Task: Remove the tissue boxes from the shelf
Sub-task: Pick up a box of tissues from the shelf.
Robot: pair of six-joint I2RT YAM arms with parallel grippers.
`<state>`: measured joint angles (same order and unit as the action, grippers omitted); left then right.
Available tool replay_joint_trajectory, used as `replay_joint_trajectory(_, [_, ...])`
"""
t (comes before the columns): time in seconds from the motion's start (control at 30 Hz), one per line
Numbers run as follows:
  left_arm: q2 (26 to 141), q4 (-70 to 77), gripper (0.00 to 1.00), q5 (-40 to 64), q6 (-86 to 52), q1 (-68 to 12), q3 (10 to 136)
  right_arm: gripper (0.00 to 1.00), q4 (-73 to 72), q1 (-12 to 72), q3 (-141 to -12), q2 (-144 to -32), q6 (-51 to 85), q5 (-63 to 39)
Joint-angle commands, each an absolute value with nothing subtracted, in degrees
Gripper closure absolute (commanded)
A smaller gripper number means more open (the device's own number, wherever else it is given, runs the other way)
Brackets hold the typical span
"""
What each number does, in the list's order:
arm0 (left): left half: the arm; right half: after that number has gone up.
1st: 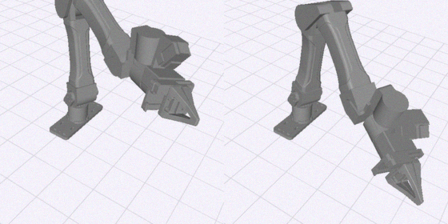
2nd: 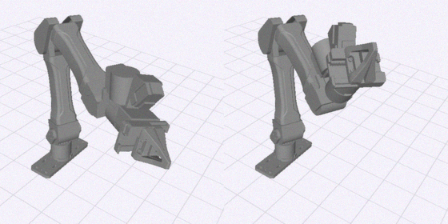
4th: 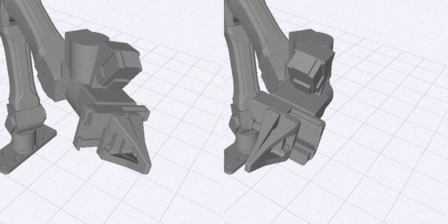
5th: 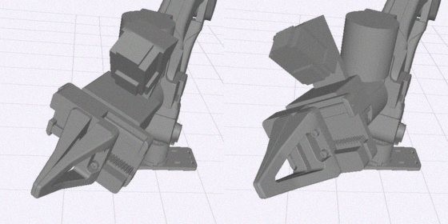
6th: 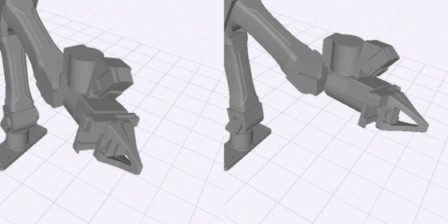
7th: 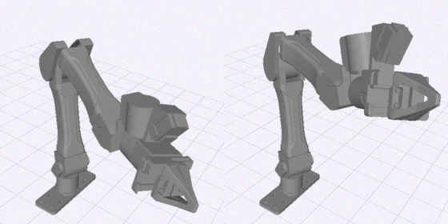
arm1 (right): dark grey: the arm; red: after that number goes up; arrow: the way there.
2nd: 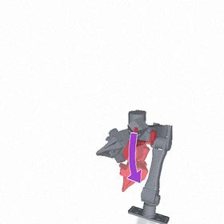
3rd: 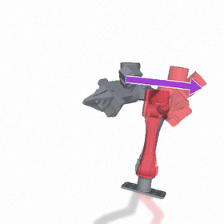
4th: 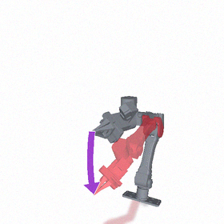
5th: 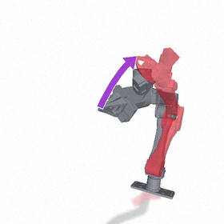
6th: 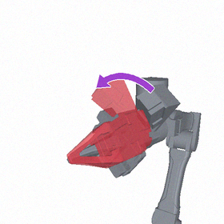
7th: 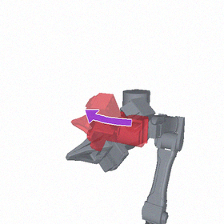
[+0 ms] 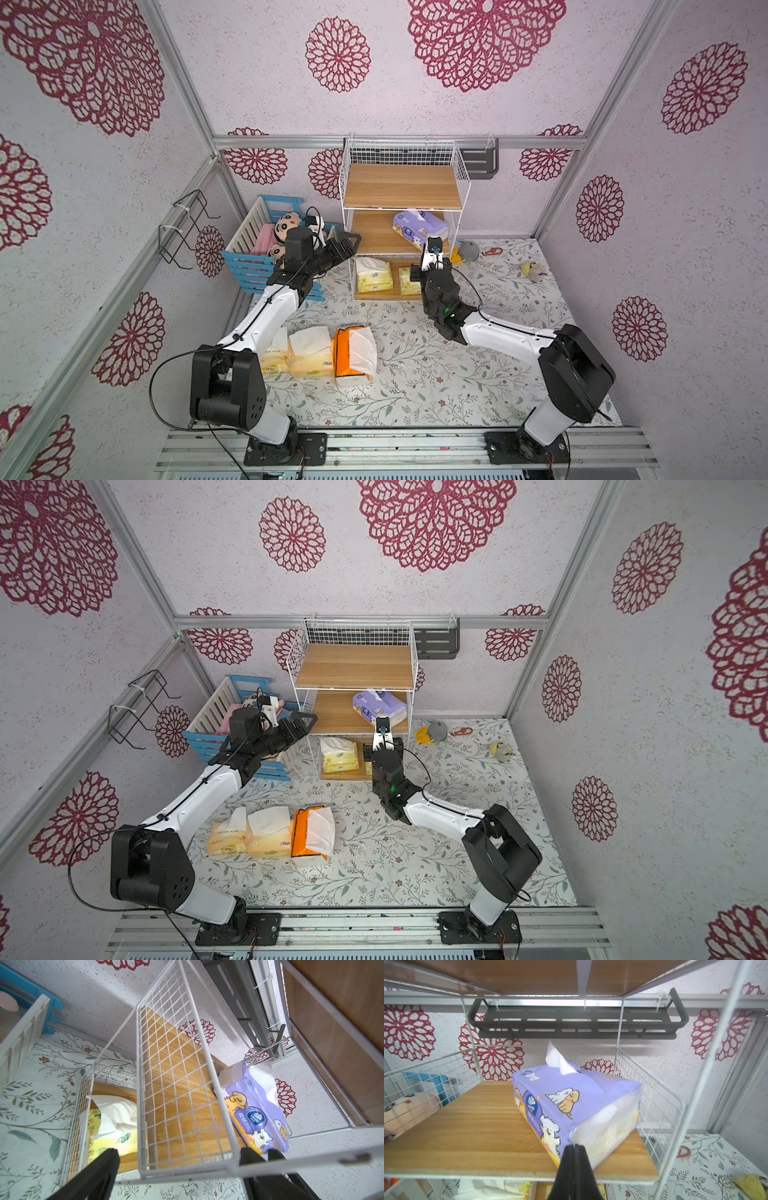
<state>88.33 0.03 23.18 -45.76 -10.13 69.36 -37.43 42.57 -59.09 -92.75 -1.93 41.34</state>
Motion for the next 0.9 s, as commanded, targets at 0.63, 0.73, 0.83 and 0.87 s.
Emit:
replay_joint_trajectory(0.63, [84.5, -4.1, 0.03, 19.3, -45.0, -14.0, 71.3, 0.44, -23.4, 41.0, -57.1, -82.1, 2.6, 32.1])
replay_joint_trajectory(0.73, [84.6, -4.6, 0.03, 19.1, -44.9, -14.2, 71.6, 0.33, -20.8, 40.4, -59.1, -82.5, 1.6, 31.7])
replay_joint_trajectory(0.83, [84.7, -4.9, 0.03, 18.9, -44.9, -14.6, 71.7, 0.3, -20.2, 39.9, -59.7, -82.1, 0.6, 30.7])
replay_joint_trajectory(0.87, [84.7, -4.9, 0.03, 18.9, -44.9, -14.7, 71.7, 0.3, -20.0, 39.8, -59.9, -82.1, 0.5, 30.5])
